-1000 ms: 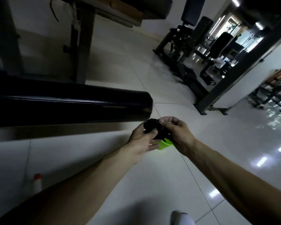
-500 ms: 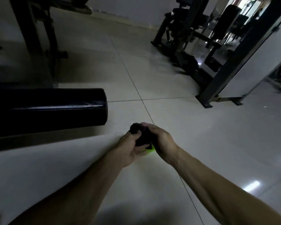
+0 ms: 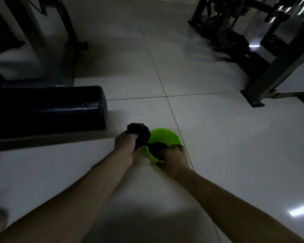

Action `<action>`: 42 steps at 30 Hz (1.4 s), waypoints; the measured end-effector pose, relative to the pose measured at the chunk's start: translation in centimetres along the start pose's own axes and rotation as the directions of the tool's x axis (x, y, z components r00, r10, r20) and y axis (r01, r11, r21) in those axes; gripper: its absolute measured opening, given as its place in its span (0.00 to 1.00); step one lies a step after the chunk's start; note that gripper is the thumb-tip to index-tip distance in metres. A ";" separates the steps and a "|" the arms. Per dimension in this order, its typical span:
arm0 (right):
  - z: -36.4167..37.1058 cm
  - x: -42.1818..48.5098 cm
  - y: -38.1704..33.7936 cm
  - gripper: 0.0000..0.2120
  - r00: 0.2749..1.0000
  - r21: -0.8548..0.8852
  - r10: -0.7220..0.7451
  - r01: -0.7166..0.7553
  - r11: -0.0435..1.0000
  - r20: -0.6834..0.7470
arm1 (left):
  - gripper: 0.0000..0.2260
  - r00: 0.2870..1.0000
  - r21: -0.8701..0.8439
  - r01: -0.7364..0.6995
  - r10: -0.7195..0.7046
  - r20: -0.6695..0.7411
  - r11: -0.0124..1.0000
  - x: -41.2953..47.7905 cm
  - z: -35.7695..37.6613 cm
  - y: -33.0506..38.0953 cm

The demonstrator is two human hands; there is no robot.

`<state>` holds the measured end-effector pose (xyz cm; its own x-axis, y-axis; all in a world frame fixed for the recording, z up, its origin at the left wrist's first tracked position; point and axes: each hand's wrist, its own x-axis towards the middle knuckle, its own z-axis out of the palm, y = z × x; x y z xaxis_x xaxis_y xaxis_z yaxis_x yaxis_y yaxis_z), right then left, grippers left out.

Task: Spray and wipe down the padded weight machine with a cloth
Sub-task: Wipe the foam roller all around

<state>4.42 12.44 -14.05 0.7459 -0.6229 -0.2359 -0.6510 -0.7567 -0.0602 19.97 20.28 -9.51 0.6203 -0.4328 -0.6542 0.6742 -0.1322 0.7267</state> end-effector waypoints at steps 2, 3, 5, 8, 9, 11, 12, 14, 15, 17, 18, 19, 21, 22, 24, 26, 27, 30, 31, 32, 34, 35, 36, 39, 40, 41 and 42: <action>0.3 -0.2 -0.2 0.15 0.999 -0.009 -0.036 0.036 0.999 -0.027 | 0.10 1.000 -0.004 -0.001 0.001 -0.005 1.000 0.2 -0.6 -0.1; 0.5 -0.3 -0.3 0.15 0.998 -0.010 -0.051 0.051 0.999 -0.045 | 0.10 1.000 -0.009 0.004 -0.004 0.000 1.000 0.2 -0.8 -0.2; 0.7 -0.6 -0.7 0.15 0.997 -0.006 -0.075 0.075 0.997 -0.027 | 0.11 0.999 -0.025 0.012 -0.011 0.032 1.000 0.2 -1.2 -0.4; 1.3 -1.7 -0.9 0.15 0.996 -0.002 -0.090 0.090 0.996 -0.011 | 0.11 0.991 -0.037 0.030 -0.025 0.129 0.999 0.1 -1.7 -0.4; 1.4 -2.2 -0.9 0.15 0.996 0.009 -0.092 0.092 0.996 0.005 | 0.11 0.988 -0.048 0.045 -0.037 0.151 0.998 -0.1 -2.0 -0.4; 1.3 -2.9 -0.8 0.17 0.998 0.067 -0.066 0.066 0.996 0.002 | 0.11 0.980 -0.076 0.062 -0.046 0.193 0.995 -0.7 -2.0 -0.2; 1.1 -3.2 -0.9 0.18 1.000 0.190 -0.001 0.000 0.982 0.004 | 0.11 0.972 -0.074 0.071 -0.053 0.229 0.995 -1.2 -2.0 -0.2; -0.8 -3.7 -1.5 0.19 0.984 0.736 0.163 -0.166 0.656 0.076 | 0.11 0.952 -0.025 0.045 -0.035 0.305 0.999 -2.1 -1.9 -0.1; -2.0 -3.8 -1.6 0.19 0.968 0.941 0.176 -0.221 0.257 0.180 | 0.12 0.938 0.024 -0.003 -0.006 0.347 1.000 -2.5 -1.9 -0.3; -4.7 -3.9 -1.9 0.21 0.902 0.803 -0.039 -0.401 -0.441 0.429 | 0.10 0.876 0.247 -0.247 0.107 0.470 0.937 -2.4 -1.8 -0.7; -5.4 -3.8 -1.8 0.27 0.868 0.698 -0.125 -0.465 -0.544 0.481 | 0.08 0.821 0.404 -0.438 0.174 0.543 0.803 -2.1 -1.8 -0.8; -5.7 -3.7 -1.9 0.33 0.846 0.669 -0.145 -0.499 -0.550 0.513 | 0.10 0.747 0.528 -0.603 0.192 0.636 0.598 -2.0 -1.8 -0.8; -5.0 -3.3 -2.1 0.32 0.834 0.738 -0.038 -0.507 -0.445 0.551 | 0.15 0.694 0.680 -0.719 0.192 0.693 0.146 -2.1 -1.5 -0.8; -4.5 -3.2 -2.3 0.28 0.837 0.773 0.030 -0.491 -0.401 0.547 | 0.18 0.677 0.696 -0.717 0.258 0.689 0.023 -2.2 -1.4 -0.9; -4.2 -3.4 -2.4 0.19 0.827 0.779 0.088 -0.481 -0.403 0.556 | 0.28 0.561 0.597 -0.802 0.357 0.747 0.011 -2.9 -1.6 -1.4; -4.3 -3.4 -2.1 0.18 0.809 0.739 0.069 -0.494 -0.459 0.584 | 0.33 0.353 0.377 -0.926 0.329 0.876 -0.007 -3.4 -2.1 -1.8; -4.6 -3.5 -1.9 0.18 0.805 0.716 0.040 -0.503 -0.484 0.592 | 0.32 0.261 0.296 -0.952 0.299 0.918 -0.077 -3.3 -2.4 -2.1; -5.8 -4.0 -2.5 0.18 0.829 0.747 -0.002 -0.506 -0.430 0.560 | 0.24 0.128 0.243 -0.927 0.367 0.921 -0.284 -2.3 -2.7 -2.6; -6.3 -4.2 -2.9 0.18 0.844 0.796 0.051 -0.481 -0.368 0.533 | 0.22 0.115 0.265 -0.913 0.428 0.896 -0.311 -2.3 -2.5 -2.5; -6.7 -4.4 -3.5 0.19 0.864 0.855 0.138 -0.434 -0.282 0.484 | 0.22 0.115 0.292 -0.906 0.485 0.867 -0.307 -2.4 -2.1 -2.4; -7.5 -4.8 -4.5 0.21 0.892 0.943 0.309 -0.320 -0.088 0.331 | 0.24 0.135 0.351 -0.897 0.593 0.794 -0.267 -2.8 -1.3 -2.1; -7.6 -5.0 -4.8 0.22 0.897 0.964 0.374 -0.265 0.027 0.236 | 0.24 0.158 0.392 -0.883 0.623 0.766 -0.259 -3.0 -1.1 -2.1; -7.4 -4.9 -4.9 0.22 0.903 0.967 0.411 -0.203 0.154 0.125 | 0.23 0.195 0.439 -0.863 0.636 0.746 -0.251 -3.2 -0.9 -2.0; -6.3 -4.6 -4.8 0.22 0.905 0.897 0.392 -0.030 0.441 -0.163 | 0.16 0.408 0.585 -0.804 0.617 0.673 -0.107 -4.0 -0.2 -2.5; -5.8 -4.5 -4.6 0.21 0.897 0.857 0.368 0.023 0.515 -0.245 | 0.15 0.507 0.633 -0.774 0.602 0.617 0.002 -4.0 0.1 -2.6; -5.4 -4.3 -4.4 0.20 0.892 0.803 0.325 0.067 0.593 -0.315 | 0.15 0.602 0.674 -0.729 0.581 0.547 0.121 -4.1 0.4 -2.4; -4.9 -4.1 -4.1 0.22 0.889 0.734 0.273 0.098 0.672 -0.368 | 0.16 0.697 0.703 -0.669 0.534 0.479 0.242 -3.8 0.8 -2.2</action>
<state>4.68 17.13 -8.04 0.5375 -0.8331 0.1308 -0.4682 -0.4238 -0.7754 15.79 21.50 -8.44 0.6000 -0.7993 0.0328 -0.5338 -0.3695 0.7606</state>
